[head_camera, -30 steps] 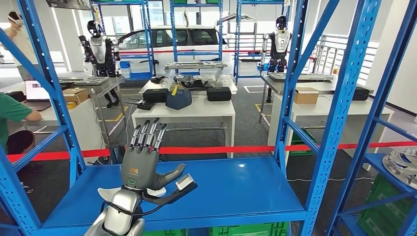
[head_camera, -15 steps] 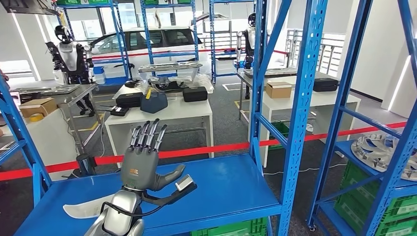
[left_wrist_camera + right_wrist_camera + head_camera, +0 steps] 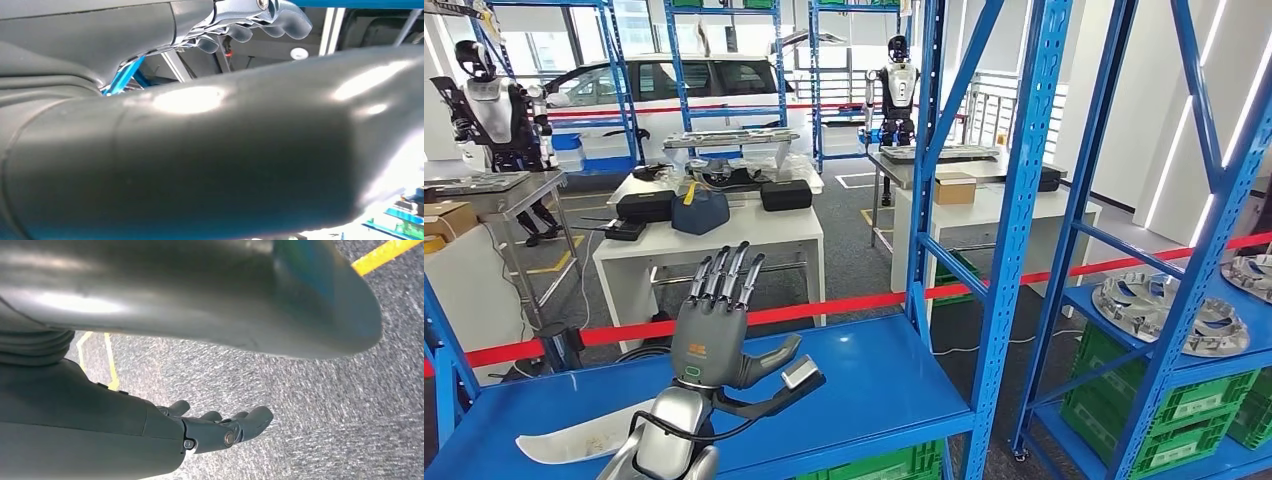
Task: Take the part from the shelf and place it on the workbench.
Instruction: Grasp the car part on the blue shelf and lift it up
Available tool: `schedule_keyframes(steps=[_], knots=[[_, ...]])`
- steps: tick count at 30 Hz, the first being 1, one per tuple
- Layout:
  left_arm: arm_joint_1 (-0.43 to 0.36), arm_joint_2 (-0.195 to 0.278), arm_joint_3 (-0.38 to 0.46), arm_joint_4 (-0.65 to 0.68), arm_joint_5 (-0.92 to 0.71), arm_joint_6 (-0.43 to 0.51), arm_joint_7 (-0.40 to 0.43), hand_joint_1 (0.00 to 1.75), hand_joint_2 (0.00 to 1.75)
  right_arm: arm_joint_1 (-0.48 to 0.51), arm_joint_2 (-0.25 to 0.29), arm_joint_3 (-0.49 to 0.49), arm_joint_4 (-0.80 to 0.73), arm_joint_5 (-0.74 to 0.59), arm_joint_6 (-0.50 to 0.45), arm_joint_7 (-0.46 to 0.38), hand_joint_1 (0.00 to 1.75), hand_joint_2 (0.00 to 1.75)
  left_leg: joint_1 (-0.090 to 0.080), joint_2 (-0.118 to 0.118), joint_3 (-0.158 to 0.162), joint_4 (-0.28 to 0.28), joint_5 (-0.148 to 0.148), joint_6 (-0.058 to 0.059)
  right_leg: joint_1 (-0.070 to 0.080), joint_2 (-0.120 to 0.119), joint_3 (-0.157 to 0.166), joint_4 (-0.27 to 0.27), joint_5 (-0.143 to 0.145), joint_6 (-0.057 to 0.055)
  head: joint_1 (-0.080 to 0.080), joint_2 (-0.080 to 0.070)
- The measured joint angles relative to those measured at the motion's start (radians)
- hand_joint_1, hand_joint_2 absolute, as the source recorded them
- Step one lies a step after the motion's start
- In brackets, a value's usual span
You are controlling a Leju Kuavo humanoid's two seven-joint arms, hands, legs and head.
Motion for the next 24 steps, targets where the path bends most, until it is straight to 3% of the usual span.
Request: schedule_keyframes(steps=[2, 3, 7, 8, 11, 12, 15, 17, 19, 21, 24], knots=[[-0.001, 0.0, 0.0, 0.0, 0.0, 0.0, 0.0, 0.0, 0.0, -0.002, -0.001, 0.0, 0.0, 0.0, 0.0, 0.0, 0.0, 0.0, -0.003, 0.009, -0.003, 0.015, -0.012, -0.01, 0.002, -0.015, 0.061, -0.118, 0.039, -0.006, 0.0, 0.0], [-0.002, 0.0, 0.0, 0.0, 0.0, 0.0, 0.0, 0.0, 0.0, -0.002, -0.002, 0.0, 0.0, 0.0, 0.0, -0.001, 0.0, 0.0, -0.005, 0.012, -0.004, 0.021, -0.017, -0.015, 0.004, -0.018, 0.075, -0.145, 0.043, -0.011, 0.0, 0.0], [-0.003, 0.0, 0.0, 0.0, 0.0, 0.0, 0.0, 0.0, 0.0, -0.001, -0.001, 0.0, 0.0, 0.0, 0.0, 0.0, 0.0, 0.0, -0.009, 0.018, -0.003, 0.021, -0.021, -0.028, 0.003, -0.005, 0.078, -0.153, 0.042, -0.03, -0.001, 0.0], [-0.003, 0.0, 0.0, -0.001, 0.0, 0.0, 0.0, 0.0, 0.0, -0.001, -0.001, 0.0, 0.0, 0.0, 0.0, -0.001, 0.0, 0.0, -0.01, 0.016, -0.003, 0.019, -0.023, -0.023, 0.003, -0.002, 0.079, -0.154, 0.042, -0.033, -0.001, 0.0], [-0.008, 0.001, 0.0, 0.003, 0.001, -0.024, 0.016, 0.0, 0.0, -0.001, 0.0, 0.0, 0.0, 0.002, 0.0, -0.006, 0.0, 0.0, -0.012, 0.01, 0.0, 0.012, -0.022, 0.01, 0.003, 0.003, 0.081, -0.155, 0.042, -0.034, -0.001, 0.0], [-0.01, 0.003, 0.001, 0.011, 0.002, -0.04, 0.029, 0.0, 0.0, 0.0, 0.001, 0.0, 0.0, 0.005, -0.001, -0.011, 0.0, 0.0, -0.012, 0.011, 0.0, 0.011, -0.021, 0.014, 0.003, 0.004, 0.081, -0.155, 0.041, -0.034, -0.002, 0.0], [-0.018, 0.011, 0.007, 0.05, 0.004, -0.067, 0.076, 0.0, 0.0, 0.0, 0.002, 0.0, 0.0, 0.018, -0.003, -0.026, 0.0, 0.0, -0.012, 0.01, 0.004, 0.008, -0.018, 0.007, 0.004, 0.004, 0.081, -0.155, 0.041, -0.036, -0.002, 0.0], [-0.025, 0.019, 0.012, 0.075, 0.004, -0.084, 0.111, 0.0, 0.0, 0.0, 0.002, 0.0, 0.0, 0.025, -0.002, -0.031, 0.0, 0.0, -0.012, 0.01, 0.008, 0.006, -0.015, -0.004, 0.005, 0.004, 0.08, -0.155, 0.041, -0.037, -0.001, 0.0], [-0.033, 0.03, 0.017, 0.095, 0.003, -0.109, 0.14, 0.0, 0.0, 0.001, 0.003, 0.0, 0.0, 0.03, 0.001, -0.034, 0.0, 0.87, -0.012, 0.009, 0.007, 0.007, -0.014, -0.019, 0.003, 0.003, 0.08, -0.156, 0.043, -0.036, -0.001, 0.0], [-0.042, 0.043, 0.023, 0.11, 0.003, -0.13, 0.16, 0.0, 0.0, 0.0, 0.006, 0.0, 0.001, 0.034, 0.004, -0.035, 0.0, 1.75, -0.015, 0.009, 0.006, -0.001, -0.013, -0.019, -0.002, 0.0, 0.085, -0.166, 0.048, -0.028, -0.002, 0.0], [-0.058, 0.06, 0.037, 0.127, 0.003, -0.165, 0.196, 0.0, 0.0, 0.0, 0.007, 0.0, 0.001, 0.04, 0.006, -0.035, 0.0, 1.75, -0.006, 0.006, 0.042, -0.062, 0.016, 0.001, -0.002, -0.001, 0.083, -0.155, 0.036, -0.019, -0.002, 0.0]])
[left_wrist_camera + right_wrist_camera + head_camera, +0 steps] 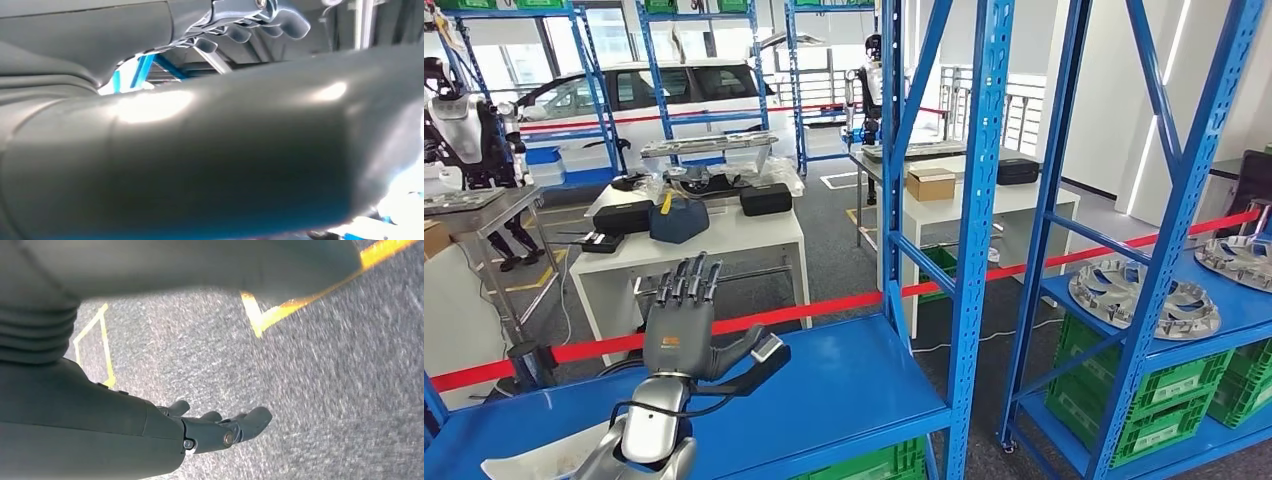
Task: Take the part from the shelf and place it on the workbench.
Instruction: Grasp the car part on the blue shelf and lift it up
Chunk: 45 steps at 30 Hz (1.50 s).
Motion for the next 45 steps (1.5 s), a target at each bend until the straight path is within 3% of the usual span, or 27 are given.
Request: schedule_keyframes(steps=[3, 5, 6, 7, 9, 11, 13, 15, 17, 19, 20, 21, 23, 24, 26, 27, 29, 31, 33, 35, 36, 37, 39, 41, 42, 44, 45], knots=[[-0.006, 0.015, 0.02, 0.027, 0.0, -0.045, 0.042, 0.0, 0.0, 0.001, -0.002, 0.0, 0.0, 0.007, 0.001, 0.003, 0.0, 1.75, 0.01, -0.01, 0.011, -0.015, 0.011, 0.0, -0.002, 0.003, -0.079, 0.162, -0.076, 0.012, 0.0, 0.0], [0.0, 0.023, 0.029, 0.041, 0.0, -0.056, 0.055, 0.0, 0.0, 0.004, -0.003, -0.001, 0.0, 0.008, 0.002, 0.004, 0.0, 1.75, 0.018, -0.024, 0.005, -0.005, 0.006, -0.008, -0.009, 0.003, -0.116, 0.227, -0.087, 0.025, 0.0, 0.0], [0.001, 0.025, 0.032, 0.046, 0.0, -0.061, 0.061, 0.0, 0.0, 0.005, -0.004, -0.001, 0.0, 0.009, 0.003, 0.005, 0.0, 1.75, 0.024, -0.034, 0.002, 0.004, 0.001, -0.015, -0.014, 0.003, -0.107, 0.207, -0.066, 0.032, 0.0, 0.0], [0.0, 0.026, 0.033, 0.051, 0.0, -0.068, 0.069, 0.0, 0.0, 0.004, -0.004, -0.001, 0.0, 0.009, 0.004, 0.005, 0.0, 1.75, 0.031, -0.043, -0.002, 0.018, -0.007, -0.026, -0.02, 0.005, -0.08, 0.15, -0.032, 0.04, 0.0, 0.0], [-0.002, 0.028, 0.038, 0.056, -0.001, -0.082, 0.087, 0.0, 0.0, 0.004, -0.002, -0.001, 0.001, 0.011, 0.007, 0.007, 0.0, 1.75, 0.042, -0.062, -0.018, 0.058, -0.03, -0.05, -0.029, 0.028, -0.028, 0.051, -0.001, 0.052, 0.001, 0.0], [-0.003, 0.031, 0.043, 0.059, -0.001, -0.092, 0.099, 0.0, 0.0, 0.003, 0.0, -0.003, 0.002, 0.013, 0.01, 0.009, 0.0, 1.75, 0.042, -0.078, -0.038, 0.088, -0.044, -0.065, -0.03, 0.042, -0.018, 0.035, -0.014, 0.037, 0.0, 0.0], [-0.004, 0.036, 0.046, 0.061, -0.002, -0.095, 0.103, 0.0, 0.0, 0.003, 0.001, -0.006, 0.002, 0.014, 0.011, 0.011, 0.0, 1.75, 0.041, -0.089, -0.046, 0.092, -0.047, -0.071, -0.029, 0.03, -0.021, 0.045, -0.02, 0.013, -0.002, 0.0], [-0.005, 0.043, 0.048, 0.063, -0.002, -0.095, 0.104, 0.0, 0.0, 0.003, 0.001, -0.007, 0.002, 0.014, 0.012, 0.01, 0.0, 1.75, 0.042, -0.077, -0.058, 0.115, -0.059, -0.075, -0.027, 0.02, -0.016, 0.046, -0.023, -0.002, -0.003, 0.0], [-0.007, 0.046, 0.048, 0.065, -0.002, -0.096, 0.104, 0.0, 0.0, 0.002, 0.001, -0.008, 0.002, 0.014, 0.012, 0.009, 0.0, 1.75, 0.04, -0.051, -0.107, 0.214, -0.102, -0.077, -0.025, 0.008, -0.01, 0.044, -0.027, -0.011, -0.004, 0.0], [-0.008, 0.048, 0.048, 0.068, -0.002, -0.096, 0.104, 0.0, 0.0, 0.002, 0.001, -0.008, 0.002, 0.014, 0.012, 0.009, 0.0, 1.75, 0.038, -0.041, -0.183, 0.348, -0.147, -0.075, -0.018, -0.006, -0.006, 0.043, -0.032, -0.018, -0.005, 0.0], [-0.007, 0.049, 0.048, 0.07, -0.002, -0.096, 0.105, 0.0, 0.0, 0.002, 0.001, -0.008, 0.002, 0.014, 0.012, 0.009, 0.0, 1.75, 0.036, -0.04, -0.208, 0.384, -0.149, -0.071, -0.015, -0.014, -0.003, 0.043, -0.035, -0.022, -0.005, 0.0], [-0.006, 0.051, 0.048, 0.072, -0.002, -0.097, 0.105, 0.0, 0.0, 0.002, 0.001, -0.008, 0.002, 0.014, 0.012, 0.009, 0.0, 1.75, 0.033, -0.039, -0.214, 0.383, -0.132, -0.064, -0.01, -0.022, 0.001, 0.043, -0.038, -0.025, -0.005, 0.0], [-0.007, 0.053, 0.048, 0.074, -0.002, -0.097, 0.105, 0.0, 0.0, 0.002, 0.002, -0.009, 0.002, 0.014, 0.012, 0.009, 0.0, 1.75, 0.019, -0.025, -0.172, 0.276, -0.056, -0.037, -0.001, -0.038, 0.016, 0.04, -0.046, -0.029, -0.004, 0.0], [-0.009, 0.054, 0.048, 0.074, -0.002, -0.097, 0.105, 0.0, 0.0, 0.002, 0.004, -0.009, 0.002, 0.014, 0.012, 0.009, 0.0, 1.75, 0.009, -0.005, -0.141, 0.21, -0.025, -0.021, 0.003, -0.046, 0.025, 0.035, -0.049, -0.03, -0.004, 0.0], [-0.013, 0.054, 0.048, 0.074, -0.002, -0.097, 0.105, 0.0, 0.0, 0.002, 0.007, -0.009, 0.002, 0.014, 0.012, 0.009, 0.0, 1.75, -0.01, 0.03, -0.098, 0.121, 0.001, 0.005, 0.008, -0.065, 0.038, 0.023, -0.051, -0.026, -0.005, 0.0], [-0.015, 0.054, 0.048, 0.074, -0.002, -0.097, 0.105, 0.0, 0.0, 0.002, 0.008, -0.009, 0.002, 0.014, 0.012, 0.009, 0.0, 1.75, -0.015, 0.034, -0.091, 0.108, -0.003, 0.009, 0.008, -0.076, 0.042, 0.016, -0.05, -0.022, -0.005, 0.0], [-0.017, 0.056, 0.049, 0.073, -0.002, -0.097, 0.105, 0.0, 0.0, 0.0, 0.007, -0.009, 0.002, 0.014, 0.012, 0.009, 0.0, 1.75, -0.014, 0.015, -0.079, 0.08, 0.002, 0.008, 0.009, -0.094, 0.052, 0.003, -0.051, -0.013, -0.005, 0.0], [-0.02, 0.056, 0.049, 0.073, -0.002, -0.097, 0.106, 0.0, 0.0, -0.002, 0.008, -0.009, 0.002, 0.014, 0.012, 0.008, 0.0, 1.75, -0.005, -0.007, -0.061, 0.054, 0.012, 0.005, 0.008, -0.062, 0.046, 0.027, -0.068, -0.005, -0.004, 0.0], [-0.021, 0.052, 0.05, 0.074, -0.002, -0.097, 0.107, 0.0, 0.0, -0.001, 0.006, -0.009, 0.002, 0.014, 0.012, 0.009, 0.0, 1.75, -0.001, -0.031, -0.053, 0.043, 0.015, 0.006, 0.006, -0.013, -0.01, 0.133, -0.114, -0.001, -0.003, 0.0], [-0.017, 0.049, 0.05, 0.076, -0.002, -0.098, 0.106, 0.0, 0.0, 0.001, 0.003, -0.01, 0.002, 0.014, 0.012, 0.01, 0.0, 1.75, 0.0, -0.058, -0.053, 0.047, 0.011, 0.007, 0.006, 0.0, -0.083, 0.251, -0.146, 0.003, -0.002, 0.0], [-0.014, 0.048, 0.05, 0.077, -0.002, -0.098, 0.106, 0.0, 0.0, 0.002, 0.002, -0.01, 0.002, 0.014, 0.012, 0.01, 0.0, 1.75, 0.001, -0.072, -0.053, 0.051, 0.008, 0.006, 0.006, 0.001, -0.102, 0.27, -0.136, 0.005, -0.002, 0.0], [-0.013, 0.048, 0.05, 0.078, -0.002, -0.098, 0.106, 0.0, 0.0, 0.002, 0.002, -0.01, 0.002, 0.014, 0.012, 0.01, 0.0, 1.75, 0.002, -0.086, -0.052, 0.056, 0.004, 0.004, 0.005, 0.003, -0.102, 0.247, -0.106, 0.007, -0.002, 0.0], [-0.013, 0.048, 0.05, 0.079, -0.002, -0.098, 0.105, 0.0, 0.0, 0.001, 0.0, -0.01, 0.002, 0.014, 0.012, 0.01, 0.0, 0.87, 0.007, -0.112, -0.053, 0.072, -0.009, -0.006, -0.002, 0.023, -0.058, 0.126, -0.029, 0.011, -0.002, 0.0], [-0.014, 0.047, 0.05, 0.08, -0.002, -0.1, 0.108, 0.0, 0.0, 0.001, 0.0, -0.01, 0.003, 0.013, 0.012, 0.011, 0.0, 0.0, 0.008, -0.133, -0.063, 0.092, -0.022, -0.02, -0.008, 0.06, -0.021, 0.036, 0.0, 0.011, -0.003, 0.0], [-0.014, 0.047, 0.05, 0.08, -0.002, -0.105, 0.113, 0.0, 0.0, 0.001, 0.0, -0.01, 0.003, 0.012, 0.011, 0.015, 0.0, 0.0, 0.009, -0.141, -0.068, 0.095, -0.023, -0.027, -0.008, 0.073, -0.016, 0.027, -0.005, 0.007, -0.003, 0.0], [-0.014, 0.048, 0.052, 0.083, -0.002, -0.121, 0.135, 0.0, 0.0, -0.001, 0.0, -0.013, 0.003, 0.007, 0.008, 0.027, 0.0, 0.0, 0.011, -0.155, -0.071, 0.091, -0.022, -0.037, -0.007, 0.064, -0.013, 0.023, -0.006, -0.005, -0.003, 0.0], [-0.013, 0.049, 0.054, 0.084, -0.002, -0.128, 0.146, 0.0, 0.0, -0.003, 0.0, -0.014, 0.003, 0.004, 0.006, 0.032, 0.0, 0.0, 0.011, -0.146, -0.073, 0.093, -0.024, -0.043, -0.008, 0.058, -0.009, 0.021, -0.005, -0.012, -0.003, 0.0]])
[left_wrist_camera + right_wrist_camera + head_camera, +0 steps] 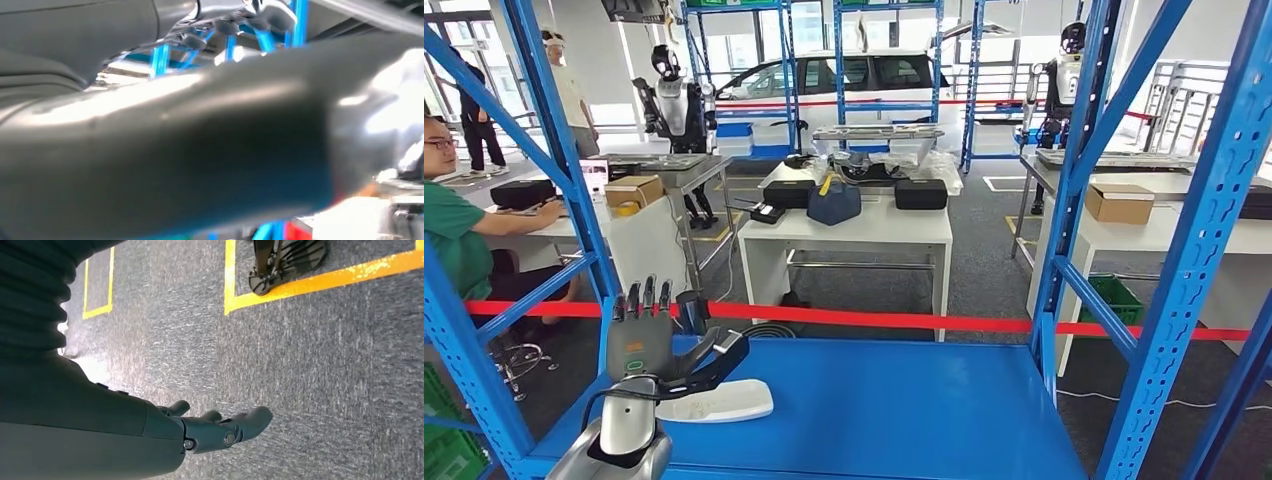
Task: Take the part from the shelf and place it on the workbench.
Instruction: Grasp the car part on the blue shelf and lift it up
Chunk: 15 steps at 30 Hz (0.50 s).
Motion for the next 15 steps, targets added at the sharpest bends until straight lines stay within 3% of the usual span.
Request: schedule_keyframes(steps=[2, 3, 5, 6, 7, 8, 9, 11, 12, 15], knots=[[-0.001, 0.002, 0.005, 0.001, 0.0, -0.004, 0.012, 0.0, 0.0, 0.0, 0.0, -0.002, 0.0, 0.0, -0.003, 0.004, 0.0, 0.0, -0.002, 0.05, -0.025, 0.051, -0.025, -0.012, -0.004, -0.01, 0.01, -0.007, -0.001, -0.011, -0.001, 0.0], [0.0, 0.002, 0.007, 0.001, 0.0, -0.003, 0.014, 0.0, 0.0, 0.002, 0.001, -0.003, 0.0, 0.0, -0.004, 0.004, 0.0, 0.0, -0.003, 0.08, -0.055, 0.109, -0.048, -0.018, -0.004, -0.015, 0.015, -0.008, -0.003, -0.014, -0.002, 0.0], [0.006, 0.001, 0.01, 0.002, 0.0, 0.002, 0.01, 0.0, 0.0, 0.004, 0.001, -0.006, 0.0, 0.004, -0.004, 0.004, 0.0, 0.0, 0.002, 0.104, -0.135, 0.246, -0.091, -0.025, -0.003, -0.025, 0.02, -0.009, -0.008, -0.017, -0.002, 0.0], [0.011, 0.001, 0.011, 0.002, 0.001, 0.007, 0.007, 0.0, 0.0, 0.004, 0.001, -0.007, 0.0, 0.006, -0.004, 0.004, 0.0, 0.0, 0.003, 0.106, -0.163, 0.283, -0.092, -0.025, -0.003, -0.028, 0.023, -0.009, -0.011, -0.017, -0.002, 0.0], [0.016, 0.001, 0.013, 0.002, 0.001, 0.014, 0.002, 0.0, 0.0, 0.004, 0.001, -0.008, 0.0, 0.008, -0.003, 0.005, 0.0, 0.0, 0.004, 0.106, -0.17, 0.281, -0.072, -0.023, -0.003, -0.031, 0.027, -0.009, -0.014, -0.017, -0.002, 0.0], [0.02, 0.002, 0.016, 0.002, 0.001, 0.021, -0.003, 0.0, 0.0, 0.005, 0.001, -0.009, 0.0, 0.011, -0.003, 0.005, 0.0, 0.0, 0.003, 0.106, -0.156, 0.237, -0.036, -0.019, -0.002, -0.034, 0.033, -0.01, -0.018, -0.016, -0.002, 0.0], [0.022, 0.002, 0.018, 0.001, 0.001, 0.03, -0.009, 0.0, 0.0, 0.004, 0.002, -0.009, 0.0, 0.013, -0.002, 0.005, 0.0, 0.0, 0.001, 0.106, -0.126, 0.165, 0.009, -0.012, -0.002, -0.036, 0.039, -0.01, -0.023, -0.016, -0.002, 0.0], [0.023, 0.003, 0.022, -0.001, 0.001, 0.044, -0.022, 0.0, 0.0, 0.003, 0.004, -0.009, 0.0, 0.018, 0.001, 0.006, 0.0, 0.0, -0.006, 0.106, -0.063, 0.033, 0.062, 0.003, 0.0, -0.039, 0.05, -0.015, -0.029, -0.011, -0.003, 0.0], [0.023, 0.003, 0.024, -0.002, 0.001, 0.05, -0.028, 0.0, 0.0, 0.002, 0.005, -0.01, 0.0, 0.02, 0.003, 0.006, 0.0, 0.0, -0.01, 0.105, -0.045, -0.002, 0.068, 0.009, 0.0, -0.04, 0.053, -0.018, -0.03, -0.007, -0.002, 0.0], [0.029, 0.003, 0.031, -0.004, 0.001, 0.065, -0.047, 0.0, 0.0, 0.002, 0.007, -0.01, 0.0, 0.027, 0.006, 0.006, 0.0, 0.0, -0.012, 0.103, -0.03, -0.027, 0.062, 0.019, -0.001, -0.041, 0.059, -0.032, -0.031, 0.012, -0.001, 0.0]])
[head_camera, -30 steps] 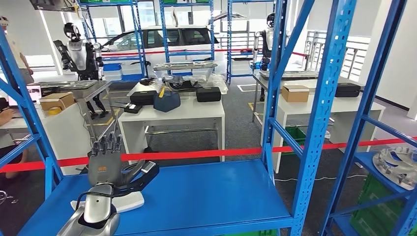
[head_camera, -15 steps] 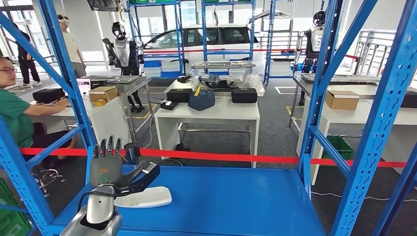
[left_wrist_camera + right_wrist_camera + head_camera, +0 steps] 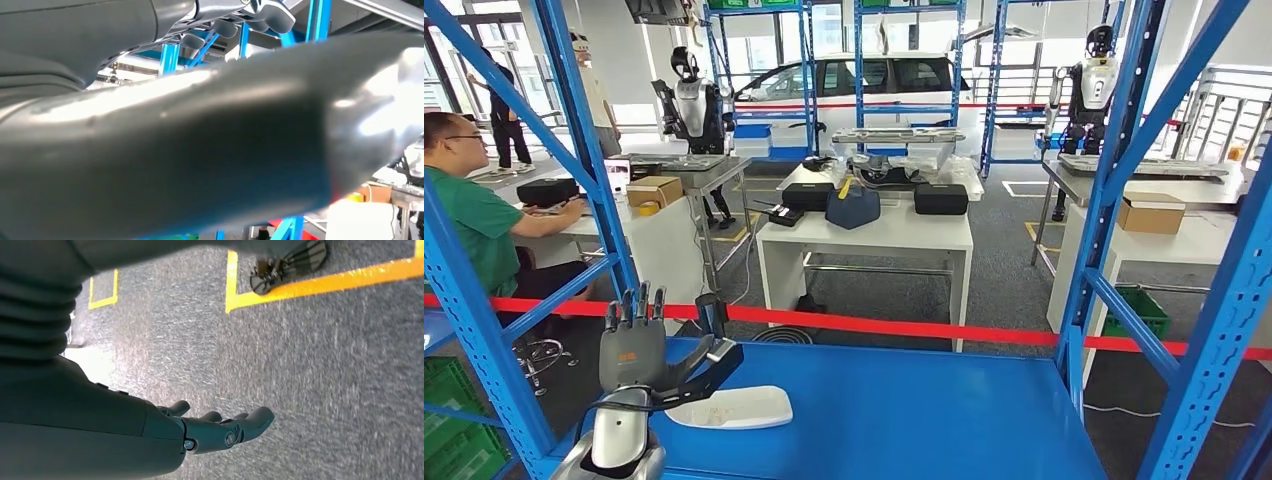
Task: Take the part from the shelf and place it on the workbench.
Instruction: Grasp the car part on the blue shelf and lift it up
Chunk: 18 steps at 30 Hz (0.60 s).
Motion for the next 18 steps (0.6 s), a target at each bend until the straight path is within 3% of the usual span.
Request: schedule_keyframes(steps=[2, 3, 5, 6, 7, 8, 10, 11, 13, 16, 18], knots=[[0.002, -0.001, 0.006, -0.004, 0.0, 0.012, -0.015, 0.0, 0.0, -0.001, 0.001, 0.0, 0.0, 0.005, 0.001, -0.001, 0.0, 0.0, 0.005, 0.001, 0.013, -0.017, 0.002, 0.011, 0.003, -0.004, -0.01, 0.027, -0.019, 0.007, 0.0, 0.0], [0.003, -0.002, 0.009, -0.006, 0.0, 0.017, -0.022, 0.0, 0.0, -0.001, 0.001, 0.0, 0.0, 0.007, 0.001, -0.001, 0.0, 0.0, 0.007, 0.001, 0.019, -0.023, 0.003, 0.018, 0.005, -0.006, -0.031, 0.071, -0.04, 0.008, 0.001, 0.0], [0.008, -0.004, 0.013, -0.007, 0.0, 0.024, -0.033, 0.0, 0.0, -0.001, 0.0, -0.001, 0.0, 0.01, 0.001, -0.001, 0.0, 0.0, 0.003, 0.001, 0.022, -0.021, -0.003, 0.028, 0.009, -0.007, -0.103, 0.203, -0.092, 0.008, 0.002, 0.0], [0.013, -0.004, 0.014, -0.007, 0.0, 0.025, -0.036, 0.0, 0.0, -0.001, 0.0, -0.001, 0.0, 0.011, 0.002, -0.001, 0.0, 0.0, 0.001, 0.001, 0.022, -0.017, -0.008, 0.03, 0.01, -0.007, -0.138, 0.257, -0.106, 0.009, 0.002, 0.0], [0.018, -0.005, 0.015, -0.007, 0.0, 0.026, -0.037, 0.0, 0.0, 0.0, 0.0, -0.002, 0.0, 0.011, 0.002, -0.001, 0.0, 0.0, 0.0, 0.0, 0.022, -0.012, -0.013, 0.031, 0.01, -0.007, -0.158, 0.28, -0.101, 0.009, 0.002, 0.0], [0.02, -0.005, 0.015, -0.007, 0.0, 0.026, -0.037, 0.0, 0.0, 0.0, -0.001, -0.002, 0.0, 0.012, 0.003, -0.001, 0.0, 0.0, 0.0, -0.001, 0.022, -0.005, -0.018, 0.03, 0.011, -0.008, -0.159, 0.263, -0.075, 0.009, 0.002, 0.0], [0.022, -0.005, 0.017, -0.009, 0.0, 0.027, -0.039, 0.0, 0.0, -0.001, -0.002, -0.003, 0.0, 0.012, 0.004, -0.001, 0.0, 0.0, 0.001, -0.003, 0.022, 0.012, -0.032, 0.025, 0.01, -0.009, -0.114, 0.144, -0.002, 0.007, 0.002, 0.0], [0.021, -0.005, 0.018, -0.01, 0.0, 0.027, -0.04, 0.0, 0.0, -0.001, -0.002, -0.004, 0.0, 0.012, 0.004, -0.001, 0.0, 0.0, -0.001, -0.004, 0.021, 0.022, -0.04, 0.02, 0.011, -0.01, -0.088, 0.086, 0.022, 0.005, 0.002, 0.0], [0.021, -0.004, 0.02, -0.012, 0.0, 0.028, -0.045, 0.0, 0.0, -0.001, -0.002, -0.006, 0.0, 0.013, 0.004, -0.001, 0.0, 0.0, -0.004, -0.005, 0.018, 0.032, -0.049, 0.01, 0.013, -0.011, -0.063, 0.033, 0.032, -0.004, 0.001, 0.0], [0.02, -0.004, 0.021, -0.012, -0.001, 0.029, -0.053, 0.0, 0.0, 0.0, -0.001, -0.008, 0.0, 0.015, 0.004, 0.0, 0.0, 0.0, -0.005, -0.007, 0.02, 0.03, -0.053, -0.004, 0.012, -0.011, -0.058, 0.028, 0.031, -0.018, 0.001, 0.0], [0.019, -0.003, 0.023, -0.013, -0.001, 0.029, -0.057, 0.0, 0.0, -0.001, 0.0, -0.008, 0.0, 0.016, 0.004, -0.001, 0.0, 0.0, -0.003, -0.005, 0.005, 0.064, -0.075, -0.017, 0.006, -0.011, -0.048, 0.02, 0.031, -0.027, 0.0, 0.0]])
